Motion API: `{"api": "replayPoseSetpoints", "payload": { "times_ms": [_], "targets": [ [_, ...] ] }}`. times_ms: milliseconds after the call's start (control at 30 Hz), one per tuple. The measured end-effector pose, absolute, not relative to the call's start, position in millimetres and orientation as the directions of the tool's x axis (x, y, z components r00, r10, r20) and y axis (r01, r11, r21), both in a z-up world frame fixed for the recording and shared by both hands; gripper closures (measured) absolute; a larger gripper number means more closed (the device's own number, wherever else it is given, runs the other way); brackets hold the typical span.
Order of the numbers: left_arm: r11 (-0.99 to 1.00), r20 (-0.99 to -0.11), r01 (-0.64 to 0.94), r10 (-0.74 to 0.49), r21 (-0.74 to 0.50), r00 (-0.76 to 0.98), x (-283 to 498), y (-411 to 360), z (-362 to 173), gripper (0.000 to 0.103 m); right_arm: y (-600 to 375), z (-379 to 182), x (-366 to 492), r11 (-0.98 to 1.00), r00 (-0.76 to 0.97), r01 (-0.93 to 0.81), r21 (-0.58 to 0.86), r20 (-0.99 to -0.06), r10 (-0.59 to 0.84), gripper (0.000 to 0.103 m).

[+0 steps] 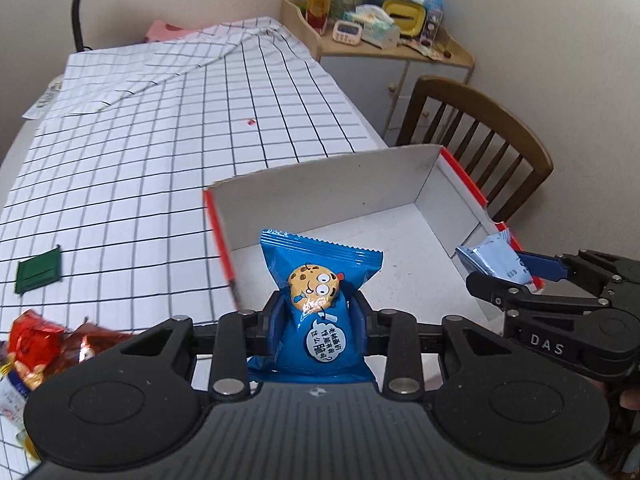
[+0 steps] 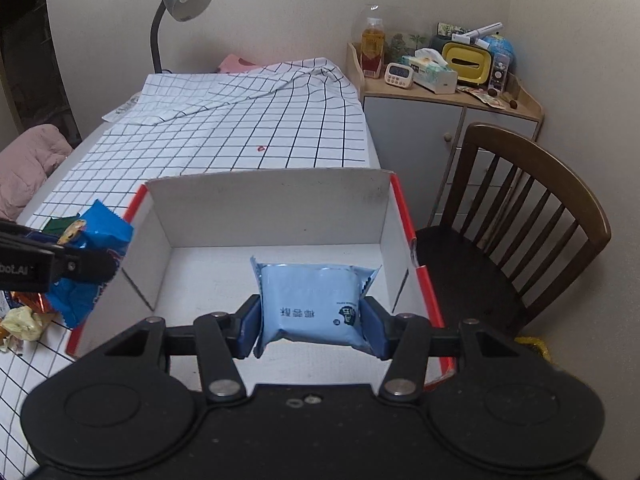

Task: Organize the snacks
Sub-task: 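Carry both held packets over the red shoebox, then open both tools to drop the packets into the box, then withdraw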

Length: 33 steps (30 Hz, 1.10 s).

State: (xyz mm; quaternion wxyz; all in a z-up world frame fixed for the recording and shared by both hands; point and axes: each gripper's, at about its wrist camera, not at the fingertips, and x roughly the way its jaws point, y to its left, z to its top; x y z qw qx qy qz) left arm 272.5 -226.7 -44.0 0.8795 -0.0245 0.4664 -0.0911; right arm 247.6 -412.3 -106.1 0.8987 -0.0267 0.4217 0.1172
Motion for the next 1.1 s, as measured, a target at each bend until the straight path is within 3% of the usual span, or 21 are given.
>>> {"api": "replayPoseSetpoints", "payload": {
  "times_ms": [467,833,1100],
  "targets": [
    [0.986,-0.907,0.147,-0.128,-0.075,0.400,325.3,-264.3,-102.0,0.069,-391.5,-147.7,285.6,0.900,0.448,-0.435,0.007,-0.866,0.224,0.051],
    [0.988,-0.950,0.154,-0.077,-0.031,0.302,340.9,-275.7,-135.9,0.069,-382.6,-168.9,296.8,0.880,0.344,-0.474,0.012,-0.918,0.198,0.050],
    [0.987,-0.958,0.160,-0.068,-0.024,0.278,345.9,-280.3,-144.9,0.068,-378.8,-175.7,299.6,0.873,0.314,-0.488,0.013,-0.930,0.190,0.042]
  ]
}}
